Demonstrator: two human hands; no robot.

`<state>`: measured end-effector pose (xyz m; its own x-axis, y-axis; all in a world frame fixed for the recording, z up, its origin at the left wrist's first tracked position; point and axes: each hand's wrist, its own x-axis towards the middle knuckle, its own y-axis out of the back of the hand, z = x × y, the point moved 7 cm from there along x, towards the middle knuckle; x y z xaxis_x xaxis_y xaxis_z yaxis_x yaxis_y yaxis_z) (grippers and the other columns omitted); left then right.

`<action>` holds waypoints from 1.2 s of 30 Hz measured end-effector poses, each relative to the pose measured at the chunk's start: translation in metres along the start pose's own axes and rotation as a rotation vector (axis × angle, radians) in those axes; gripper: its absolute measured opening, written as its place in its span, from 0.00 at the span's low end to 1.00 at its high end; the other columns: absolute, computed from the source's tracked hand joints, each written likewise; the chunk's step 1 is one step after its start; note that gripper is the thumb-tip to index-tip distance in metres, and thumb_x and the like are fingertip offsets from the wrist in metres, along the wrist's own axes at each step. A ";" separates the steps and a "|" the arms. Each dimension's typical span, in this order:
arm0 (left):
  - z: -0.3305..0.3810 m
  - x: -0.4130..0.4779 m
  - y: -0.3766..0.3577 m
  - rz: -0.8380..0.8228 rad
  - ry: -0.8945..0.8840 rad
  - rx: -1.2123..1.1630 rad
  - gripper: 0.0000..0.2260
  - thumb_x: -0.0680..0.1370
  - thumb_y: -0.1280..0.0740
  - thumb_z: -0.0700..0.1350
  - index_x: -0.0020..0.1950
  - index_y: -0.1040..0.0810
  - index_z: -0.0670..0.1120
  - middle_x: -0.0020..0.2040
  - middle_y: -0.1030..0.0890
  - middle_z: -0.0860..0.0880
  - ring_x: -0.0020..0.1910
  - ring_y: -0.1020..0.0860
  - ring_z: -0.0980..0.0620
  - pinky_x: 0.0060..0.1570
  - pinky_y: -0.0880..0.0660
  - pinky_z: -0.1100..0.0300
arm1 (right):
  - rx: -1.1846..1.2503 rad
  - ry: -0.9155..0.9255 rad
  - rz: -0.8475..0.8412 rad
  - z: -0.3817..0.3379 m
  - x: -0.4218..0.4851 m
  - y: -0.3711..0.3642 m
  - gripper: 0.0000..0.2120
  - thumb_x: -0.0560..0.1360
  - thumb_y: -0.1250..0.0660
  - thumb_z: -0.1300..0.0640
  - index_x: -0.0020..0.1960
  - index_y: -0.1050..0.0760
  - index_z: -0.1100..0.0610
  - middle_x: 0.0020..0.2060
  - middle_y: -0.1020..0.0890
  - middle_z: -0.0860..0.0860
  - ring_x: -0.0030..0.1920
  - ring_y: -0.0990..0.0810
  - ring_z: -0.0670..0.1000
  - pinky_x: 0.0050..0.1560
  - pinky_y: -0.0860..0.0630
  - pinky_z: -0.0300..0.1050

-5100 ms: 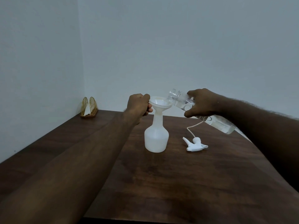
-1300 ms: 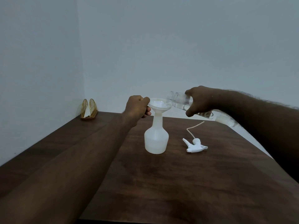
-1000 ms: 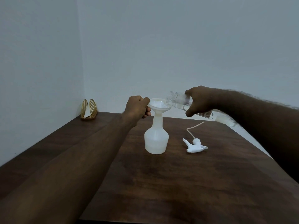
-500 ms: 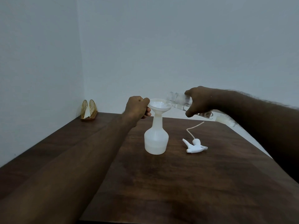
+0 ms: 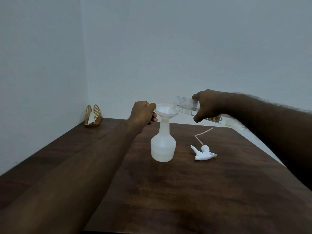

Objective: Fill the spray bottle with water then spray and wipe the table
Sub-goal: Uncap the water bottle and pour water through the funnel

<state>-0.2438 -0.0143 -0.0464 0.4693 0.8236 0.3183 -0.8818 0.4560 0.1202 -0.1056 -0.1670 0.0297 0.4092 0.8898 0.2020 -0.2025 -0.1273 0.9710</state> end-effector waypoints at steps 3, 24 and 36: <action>0.000 0.000 0.000 0.000 -0.002 -0.001 0.11 0.79 0.39 0.41 0.36 0.32 0.43 0.32 0.22 0.44 0.24 0.24 0.52 0.26 0.30 0.62 | -0.001 -0.002 -0.002 0.000 0.000 0.001 0.25 0.68 0.25 0.49 0.59 0.27 0.58 0.39 0.27 0.48 0.47 0.25 0.54 0.41 0.31 0.44; 0.000 0.002 0.000 -0.005 0.000 -0.002 0.12 0.79 0.39 0.42 0.36 0.32 0.43 0.32 0.22 0.44 0.24 0.24 0.53 0.25 0.30 0.63 | 0.015 -0.010 -0.019 0.000 -0.001 0.002 0.23 0.67 0.25 0.51 0.57 0.27 0.58 0.36 0.26 0.48 0.45 0.25 0.54 0.37 0.31 0.43; -0.001 0.002 -0.001 -0.008 0.002 0.002 0.11 0.79 0.39 0.42 0.37 0.32 0.43 0.32 0.22 0.44 0.24 0.24 0.53 0.27 0.30 0.62 | -0.016 0.007 -0.015 0.000 0.002 0.003 0.22 0.67 0.25 0.51 0.56 0.27 0.58 0.37 0.26 0.48 0.46 0.24 0.54 0.42 0.29 0.44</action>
<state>-0.2422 -0.0126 -0.0463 0.4767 0.8204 0.3157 -0.8779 0.4623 0.1244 -0.1049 -0.1657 0.0327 0.4062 0.8945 0.1870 -0.2108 -0.1073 0.9716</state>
